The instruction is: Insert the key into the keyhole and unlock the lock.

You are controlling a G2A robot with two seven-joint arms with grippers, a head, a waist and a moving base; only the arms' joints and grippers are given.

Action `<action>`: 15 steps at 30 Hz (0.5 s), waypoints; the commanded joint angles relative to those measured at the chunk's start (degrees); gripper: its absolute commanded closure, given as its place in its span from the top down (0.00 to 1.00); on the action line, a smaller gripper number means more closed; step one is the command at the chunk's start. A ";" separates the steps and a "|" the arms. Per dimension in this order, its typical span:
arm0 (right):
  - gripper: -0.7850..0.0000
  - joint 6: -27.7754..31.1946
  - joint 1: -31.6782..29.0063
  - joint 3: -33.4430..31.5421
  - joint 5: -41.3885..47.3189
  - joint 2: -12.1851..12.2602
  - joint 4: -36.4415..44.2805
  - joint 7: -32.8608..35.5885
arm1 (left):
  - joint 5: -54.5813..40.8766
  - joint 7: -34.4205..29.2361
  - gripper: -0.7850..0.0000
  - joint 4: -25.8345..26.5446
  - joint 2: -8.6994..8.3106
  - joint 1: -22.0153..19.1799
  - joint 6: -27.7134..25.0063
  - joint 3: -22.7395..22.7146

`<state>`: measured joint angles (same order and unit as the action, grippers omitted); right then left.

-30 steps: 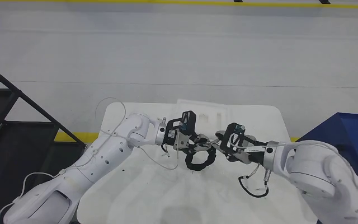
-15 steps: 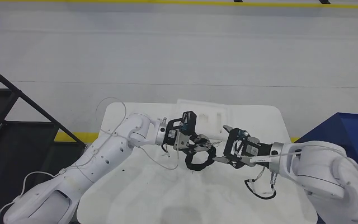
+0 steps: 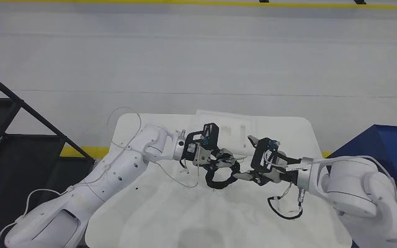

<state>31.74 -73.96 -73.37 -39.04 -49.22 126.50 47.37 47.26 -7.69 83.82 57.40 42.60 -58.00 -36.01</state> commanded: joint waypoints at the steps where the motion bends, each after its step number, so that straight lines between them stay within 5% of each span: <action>1: 0.00 -0.22 -0.15 -0.13 0.16 0.02 -0.01 -0.16 | 0.06 0.03 0.00 0.01 0.02 -0.04 0.00 0.05; 15: 0.00 -3.84 -1.68 -0.68 2.36 0.01 -0.71 -0.78 | 0.09 0.22 0.00 -0.10 0.03 -0.04 0.00 -0.09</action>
<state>28.21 -75.51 -73.99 -37.05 -49.22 125.82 46.50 47.37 -7.50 83.69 57.42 42.54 -58.00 -36.08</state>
